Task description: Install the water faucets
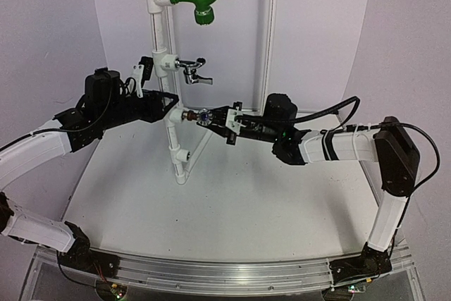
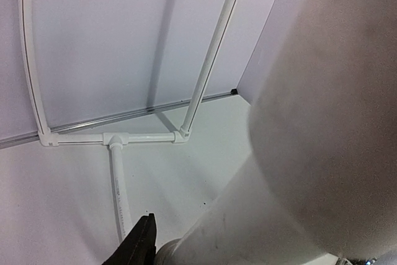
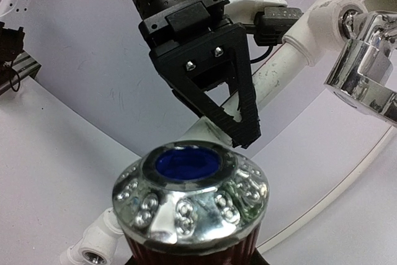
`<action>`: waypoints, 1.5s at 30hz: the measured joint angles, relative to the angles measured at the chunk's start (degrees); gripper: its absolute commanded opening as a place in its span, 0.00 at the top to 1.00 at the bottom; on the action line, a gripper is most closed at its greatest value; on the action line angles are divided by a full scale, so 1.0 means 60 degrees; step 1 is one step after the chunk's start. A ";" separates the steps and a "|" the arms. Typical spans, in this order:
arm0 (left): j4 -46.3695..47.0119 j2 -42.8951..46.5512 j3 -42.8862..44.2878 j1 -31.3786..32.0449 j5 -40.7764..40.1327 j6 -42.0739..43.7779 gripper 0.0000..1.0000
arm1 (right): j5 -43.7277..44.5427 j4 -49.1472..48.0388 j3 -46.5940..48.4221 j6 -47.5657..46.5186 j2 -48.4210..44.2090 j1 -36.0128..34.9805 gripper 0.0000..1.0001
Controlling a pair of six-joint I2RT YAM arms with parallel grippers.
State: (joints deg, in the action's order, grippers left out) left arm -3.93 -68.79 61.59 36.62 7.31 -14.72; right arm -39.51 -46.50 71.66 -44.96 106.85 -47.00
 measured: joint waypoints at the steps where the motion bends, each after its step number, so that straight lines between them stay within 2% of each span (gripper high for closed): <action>1: 0.0036 0.0019 -0.0036 0.0000 -0.0002 0.0000 0.93 | 0.0000 -0.0028 0.0006 0.0025 0.0011 -0.0002 1.00; 16: 0.0286 0.0121 -0.0238 -0.0017 -0.0062 -0.0001 0.98 | 0.0031 -0.0265 0.0058 0.0038 0.0128 -0.0224 1.00; 45: 0.0424 0.0258 -0.0417 -0.0205 -0.0135 0.0039 1.00 | -0.0172 -0.0590 0.0729 0.0761 0.0832 -0.0190 1.00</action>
State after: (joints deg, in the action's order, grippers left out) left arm -1.39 -67.24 59.09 35.39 6.50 -14.49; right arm -40.54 -50.04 76.04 -40.39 111.85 -48.14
